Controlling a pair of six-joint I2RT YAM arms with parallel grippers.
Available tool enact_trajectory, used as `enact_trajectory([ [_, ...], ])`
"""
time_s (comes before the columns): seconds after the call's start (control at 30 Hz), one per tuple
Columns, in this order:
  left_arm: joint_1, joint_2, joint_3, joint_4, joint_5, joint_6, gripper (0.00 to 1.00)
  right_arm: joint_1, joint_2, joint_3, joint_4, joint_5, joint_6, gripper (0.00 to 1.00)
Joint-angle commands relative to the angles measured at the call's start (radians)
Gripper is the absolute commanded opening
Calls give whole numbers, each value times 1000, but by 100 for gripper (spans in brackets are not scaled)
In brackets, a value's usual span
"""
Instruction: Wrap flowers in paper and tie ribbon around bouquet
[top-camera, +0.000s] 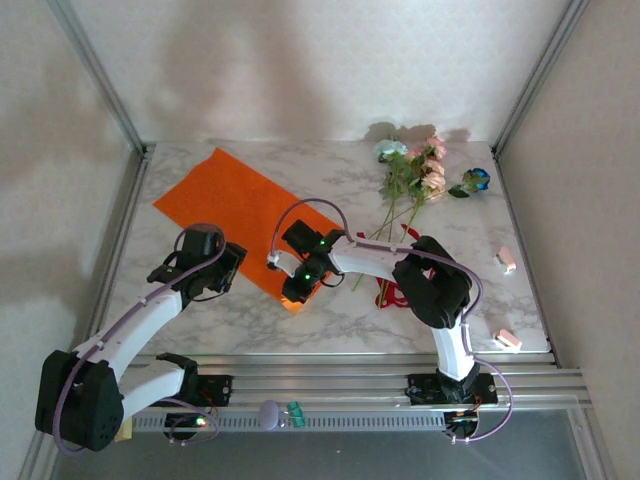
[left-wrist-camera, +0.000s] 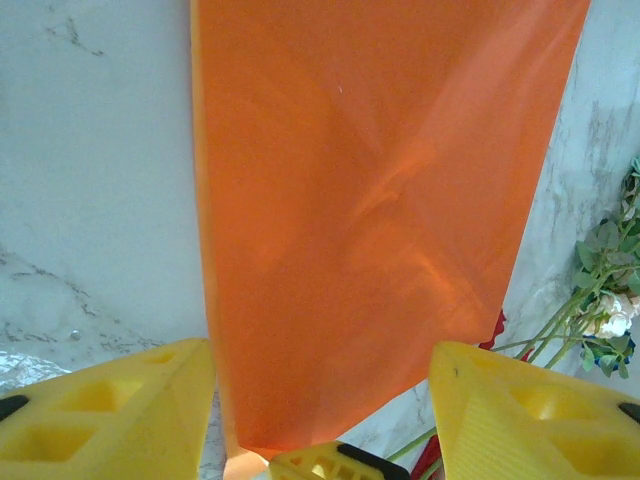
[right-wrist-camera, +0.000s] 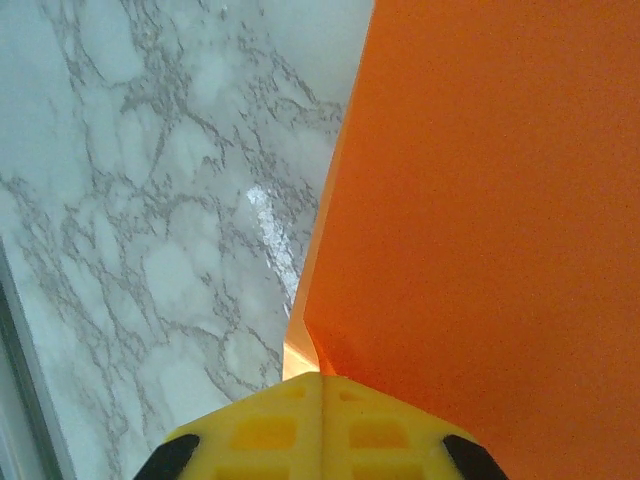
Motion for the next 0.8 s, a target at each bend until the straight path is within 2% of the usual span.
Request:
enact_trajectory([
  [0.0,-6,-39,6,-49,-22,-5,57,3,-119,4,56,52,109,0],
  [0.07,-5,-62,19,-69,-50,-7,56,-13,-160,6,81,89,200,0],
  [0.23,-6,-102,53,-98,-105,-20,55,-84,-225,9,134,85,414,0],
  [0.37,-6,-97,68,-73,-100,-33,50,-172,-269,-11,171,110,623,0],
  [0.43,-5,-79,69,-42,-80,-41,45,-234,-299,-42,215,106,714,0],
  [0.57,-17,-3,63,61,-38,-65,26,-298,-366,-101,298,144,840,0],
  [0.63,-27,53,68,114,-20,-91,19,-320,-384,-112,327,159,886,0],
  [0.77,-70,151,125,168,-34,-126,13,-360,-398,-123,377,191,989,0],
])
